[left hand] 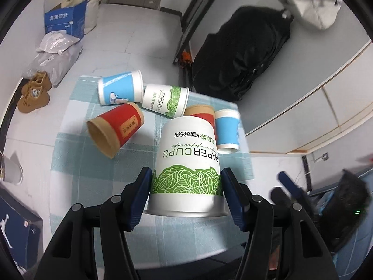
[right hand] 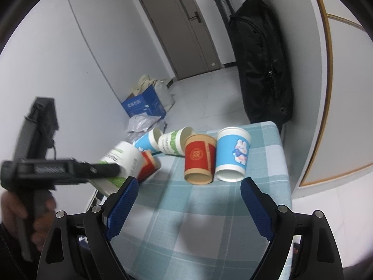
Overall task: Flip cup upright
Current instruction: 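Lift and turn the white cup, set it rim-down, open the left gripper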
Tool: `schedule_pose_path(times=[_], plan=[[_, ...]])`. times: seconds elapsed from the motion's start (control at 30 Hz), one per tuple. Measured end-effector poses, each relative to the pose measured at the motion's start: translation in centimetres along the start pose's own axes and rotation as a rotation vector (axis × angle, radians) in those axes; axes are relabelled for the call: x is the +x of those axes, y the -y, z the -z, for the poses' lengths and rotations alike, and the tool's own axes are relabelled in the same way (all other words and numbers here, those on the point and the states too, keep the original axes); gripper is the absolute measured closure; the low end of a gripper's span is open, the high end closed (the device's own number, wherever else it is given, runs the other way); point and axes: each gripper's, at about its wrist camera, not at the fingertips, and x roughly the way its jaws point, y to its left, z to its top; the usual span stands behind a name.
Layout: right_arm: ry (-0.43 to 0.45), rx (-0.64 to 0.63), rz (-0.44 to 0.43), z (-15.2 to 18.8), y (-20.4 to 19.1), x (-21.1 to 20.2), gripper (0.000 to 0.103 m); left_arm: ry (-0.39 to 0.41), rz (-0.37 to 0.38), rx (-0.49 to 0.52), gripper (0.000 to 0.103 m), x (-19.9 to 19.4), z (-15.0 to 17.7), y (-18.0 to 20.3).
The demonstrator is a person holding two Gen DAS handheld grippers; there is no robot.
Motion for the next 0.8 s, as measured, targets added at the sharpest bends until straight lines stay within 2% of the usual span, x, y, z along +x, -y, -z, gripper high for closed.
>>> schedule_pose_path(times=[0.23,0.4,0.63,0.8], plan=[[0.017,-0.05,-0.018,0.6,-2.0,-0.5,0.013,0.054,0.019,-0.032,0.047,-2.2,1.4,-0.4],[0.03,-0.104,-0.035,1.0,-3.7,-1.0,0.013,0.065,0.036,-0.055,0.047,-2.0,2.4,-1.0],[0.004,-0.139,-0.021,2.1,-4.7,-0.6,0.013,0.033,0.053,-0.127,0.047,0.1,4.3,-3.5],[-0.02,-0.18,0.004,3.0,-5.0,0.1,0.013,-0.02,0.054,-0.188,0.047,2.5,5.6,-5.7]])
